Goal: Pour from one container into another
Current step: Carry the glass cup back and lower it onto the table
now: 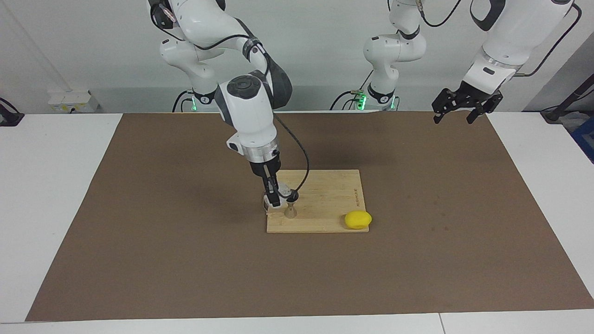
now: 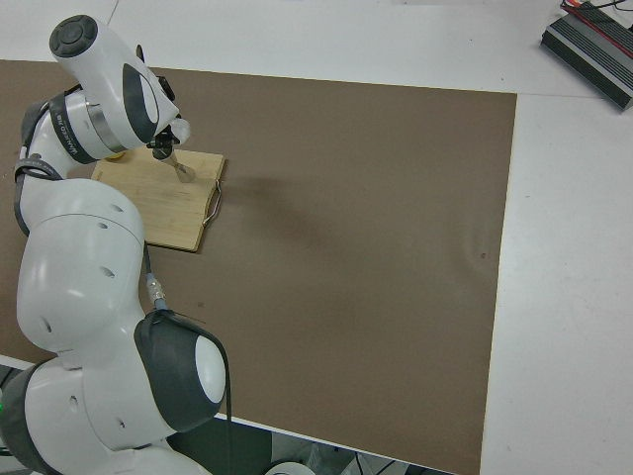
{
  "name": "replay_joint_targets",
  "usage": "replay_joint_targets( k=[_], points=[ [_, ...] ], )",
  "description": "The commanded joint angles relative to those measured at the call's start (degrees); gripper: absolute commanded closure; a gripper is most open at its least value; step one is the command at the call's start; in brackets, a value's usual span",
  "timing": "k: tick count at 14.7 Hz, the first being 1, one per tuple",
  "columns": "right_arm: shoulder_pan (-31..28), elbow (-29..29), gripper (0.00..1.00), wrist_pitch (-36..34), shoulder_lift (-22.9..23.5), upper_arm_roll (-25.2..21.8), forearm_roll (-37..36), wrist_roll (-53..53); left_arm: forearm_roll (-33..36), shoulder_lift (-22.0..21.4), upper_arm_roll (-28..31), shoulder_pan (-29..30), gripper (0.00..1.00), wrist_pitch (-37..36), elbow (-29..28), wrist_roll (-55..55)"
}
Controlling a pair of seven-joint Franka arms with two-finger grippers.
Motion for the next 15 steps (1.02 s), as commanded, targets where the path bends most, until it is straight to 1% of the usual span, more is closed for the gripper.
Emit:
replay_joint_targets(
  k=[1, 3, 5, 9, 12, 15],
  points=[
    [-2.2, 0.7, 1.0, -1.2, 0.5, 0.5, 4.5, -2.6, 0.7, -1.7, 0.3, -0.3, 0.0, 0.2, -1.9, -0.6],
    [-4.8, -0.3, 1.0, -1.9, 0.2, 0.6, 8.2, -3.0, 0.7, -1.7, 0.3, -0.3, 0.0, 0.2, -1.9, -0.6],
    [-7.7, -2.5, 1.0, -2.1, -0.5, 0.6, 14.1, -7.0, 0.7, -1.7, 0.4, -0.3, 0.0, 0.2, -1.9, -0.6],
    [-13.2, -10.9, 1.0, -1.9, -3.7, 0.5, 21.2, -18.5, 0.7, -1.7, 0.3, -0.3, 0.0, 0.2, -1.9, -0.6],
    [-18.0, -16.3, 1.0, -1.9, -4.9, 0.5, 28.0, -27.9, 0.7, -1.7, 0.3, -0.3, 0.0, 0.2, -1.9, -0.6],
    [-22.2, -20.1, 1.0, -2.0, -5.0, 0.5, 30.0, -34.7, 0.7, -1.7, 0.3, -0.3, 0.0, 0.2, -1.9, -0.6]
  ],
)
